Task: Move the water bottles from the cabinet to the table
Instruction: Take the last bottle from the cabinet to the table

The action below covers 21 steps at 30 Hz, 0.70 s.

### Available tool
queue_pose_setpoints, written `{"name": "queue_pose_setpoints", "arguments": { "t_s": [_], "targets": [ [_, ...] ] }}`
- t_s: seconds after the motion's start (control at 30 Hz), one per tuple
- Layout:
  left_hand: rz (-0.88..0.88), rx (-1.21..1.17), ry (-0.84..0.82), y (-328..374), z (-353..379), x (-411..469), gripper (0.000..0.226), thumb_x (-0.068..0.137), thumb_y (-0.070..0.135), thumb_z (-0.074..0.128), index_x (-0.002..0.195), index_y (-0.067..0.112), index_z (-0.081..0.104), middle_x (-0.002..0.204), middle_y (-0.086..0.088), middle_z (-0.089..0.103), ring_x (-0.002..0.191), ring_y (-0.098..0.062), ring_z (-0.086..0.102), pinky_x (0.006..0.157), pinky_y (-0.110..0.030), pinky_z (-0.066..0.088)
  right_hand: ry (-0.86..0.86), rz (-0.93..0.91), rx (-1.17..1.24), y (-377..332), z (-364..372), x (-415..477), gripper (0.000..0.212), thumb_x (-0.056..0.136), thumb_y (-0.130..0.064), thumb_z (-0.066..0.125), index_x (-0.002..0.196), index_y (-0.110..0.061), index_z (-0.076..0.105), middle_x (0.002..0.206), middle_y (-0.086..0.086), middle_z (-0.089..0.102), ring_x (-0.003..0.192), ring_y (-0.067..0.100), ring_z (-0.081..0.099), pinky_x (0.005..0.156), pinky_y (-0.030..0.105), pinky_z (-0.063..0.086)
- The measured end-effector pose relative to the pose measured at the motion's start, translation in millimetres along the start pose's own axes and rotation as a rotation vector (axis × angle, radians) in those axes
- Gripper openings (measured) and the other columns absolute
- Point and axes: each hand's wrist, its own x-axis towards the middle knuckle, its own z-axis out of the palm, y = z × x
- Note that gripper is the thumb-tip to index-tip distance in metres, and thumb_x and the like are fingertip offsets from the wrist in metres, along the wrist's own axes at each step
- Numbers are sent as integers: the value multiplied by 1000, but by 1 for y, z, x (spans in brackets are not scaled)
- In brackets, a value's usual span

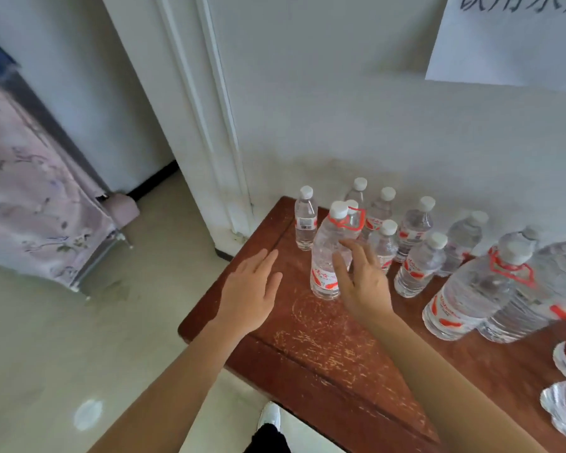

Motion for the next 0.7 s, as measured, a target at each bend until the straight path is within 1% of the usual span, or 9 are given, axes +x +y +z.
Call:
{"name": "queue_pose_setpoints", "arguments": {
  "t_s": [0.03, 0.07, 0.13, 0.2, 0.33, 0.43, 0.57, 0.63, 0.7],
  "targets": [
    [-52, 35, 51, -3, -6, -12, 59, 105, 53, 19, 153, 24, 38, 156, -2, 42, 142, -24, 41, 113, -46, 40, 10, -7, -10, 1, 4, -3, 46, 105, -49, 40, 141, -22, 51, 144, 2, 50, 124, 27, 55, 98, 45, 49],
    [-132, 82, 107, -13, -16, -39, 63, 104, 54, 17, 150, 21, 43, 152, -6, 48, 138, -29, 46, 108, -49, 43, -19, -44, 13, -9, 16, -11, 47, 106, -48, 41, 142, -19, 50, 150, 6, 45, 134, 29, 47, 105, 48, 45],
    [-239, 161, 184, -34, -34, -83, 62, 104, 53, 21, 143, 16, 52, 143, -14, 55, 128, -36, 54, 98, -53, 48, -96, -107, 29, -31, 37, -28, 52, 106, -51, 38, 144, -18, 49, 153, 10, 40, 142, 30, 37, 114, 54, 39],
    [-357, 257, 250, -59, -60, -136, 58, 104, 49, 26, 143, 14, 52, 145, -17, 52, 130, -40, 52, 99, -55, 46, -189, -207, 75, -72, 64, -46, 54, 106, -53, 35, 146, -19, 47, 157, 10, 38, 146, 31, 33, 119, 53, 32],
    [-569, 354, 439, -98, -125, -221, 58, 104, 49, 27, 147, 16, 47, 153, -19, 43, 138, -41, 43, 107, -58, 38, -307, -466, 121, -167, 103, -75, 54, 106, -50, 35, 146, -16, 47, 159, 16, 34, 149, 36, 29, 119, 53, 30],
    [-705, 432, 606, -126, -176, -301, 57, 105, 47, 29, 149, 16, 45, 158, -18, 37, 143, -41, 36, 109, -59, 35, -348, -679, 192, -257, 125, -112, 54, 105, -47, 38, 146, -13, 47, 158, 20, 35, 149, 39, 29, 119, 53, 28],
    [-861, 522, 718, -154, -226, -418, 57, 106, 48, 28, 151, 16, 41, 159, -19, 34, 146, -41, 32, 111, -61, 33, -373, -922, 292, -372, 155, -177, 57, 106, -52, 34, 149, -17, 45, 162, 16, 32, 152, 35, 25, 121, 47, 22],
    [-956, 569, 746, -167, -247, -490, 58, 106, 49, 26, 153, 17, 39, 160, -19, 31, 147, -40, 28, 113, -61, 29, -393, -1031, 363, -433, 178, -225, 55, 106, -49, 39, 148, -15, 48, 160, 18, 34, 150, 37, 28, 121, 48, 24],
    [-1079, 598, 779, -180, -265, -575, 59, 106, 50, 23, 154, 17, 37, 161, -18, 29, 149, -40, 25, 115, -60, 26, -396, -1126, 421, -501, 201, -292, 53, 106, -46, 41, 147, -14, 49, 159, 19, 35, 149, 39, 30, 120, 53, 28]
  ]
}}
